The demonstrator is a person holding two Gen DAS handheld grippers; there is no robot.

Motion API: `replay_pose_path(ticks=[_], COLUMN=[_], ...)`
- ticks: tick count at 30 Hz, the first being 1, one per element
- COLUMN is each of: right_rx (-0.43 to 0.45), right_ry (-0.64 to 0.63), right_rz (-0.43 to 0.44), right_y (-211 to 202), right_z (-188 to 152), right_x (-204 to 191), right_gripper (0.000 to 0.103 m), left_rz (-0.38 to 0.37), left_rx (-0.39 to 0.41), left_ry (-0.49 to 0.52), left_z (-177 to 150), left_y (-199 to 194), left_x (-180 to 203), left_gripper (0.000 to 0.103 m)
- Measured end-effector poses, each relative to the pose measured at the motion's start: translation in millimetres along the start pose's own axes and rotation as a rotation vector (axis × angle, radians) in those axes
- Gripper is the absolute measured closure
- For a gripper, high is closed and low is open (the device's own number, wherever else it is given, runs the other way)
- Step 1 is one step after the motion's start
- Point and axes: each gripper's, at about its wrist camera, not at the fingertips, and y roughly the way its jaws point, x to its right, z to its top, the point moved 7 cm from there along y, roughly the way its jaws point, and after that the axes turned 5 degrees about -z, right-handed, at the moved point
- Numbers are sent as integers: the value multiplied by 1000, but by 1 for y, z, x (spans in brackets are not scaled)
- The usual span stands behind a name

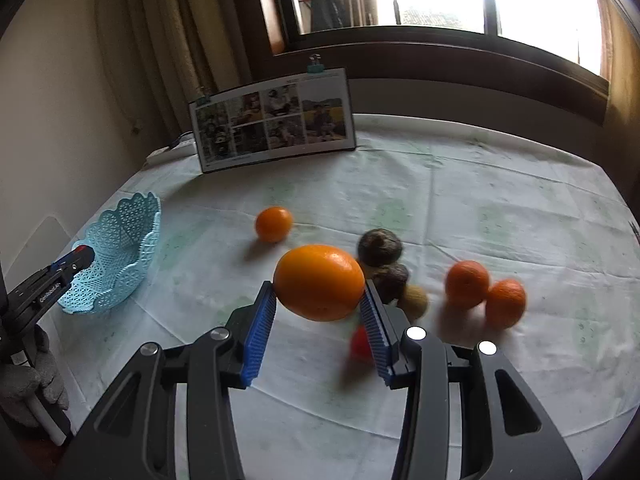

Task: Organize fruits
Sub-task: 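Carry the tomato into the blue basket with the left gripper while the right gripper grasps a mandarin, then open the left gripper over the basket while the right gripper drops the mandarin in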

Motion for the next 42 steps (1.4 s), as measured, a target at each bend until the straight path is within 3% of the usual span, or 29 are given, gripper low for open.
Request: replay_pose_path(ticks=[4, 6, 8, 12, 23, 27, 36, 42], right_rx=[0, -1, -2, -5, -40, -44, -45, -40], right_ry=[-57, -83, -108, -150, -236, -251, -231, -198], right_rz=[61, 87, 114, 165, 266, 286, 289, 271], right_y=[4, 7, 9, 14, 39, 44, 42, 37], right_z=[5, 7, 9, 11, 14, 14, 13, 11], right_x=[-43, -61, -81, -117, -193, -209, -206, -187], right_gripper=[59, 59, 59, 59, 59, 58, 57, 47], left_rz=[33, 42, 62, 97, 167, 177, 207, 218], left_rx=[-5, -6, 14, 43, 53, 53, 57, 50], left_ry=[-15, -29, -40, -49, -80, -89, -81, -65], left_z=[-4, -6, -6, -6, -12, -12, -10, -7], left_y=[0, -1, -5, -15, -25, -25, -23, -20], left_x=[-19, -26, -34, -50, -86, -92, -94, -87], left_gripper=[73, 46, 32, 21, 18, 11, 5, 3])
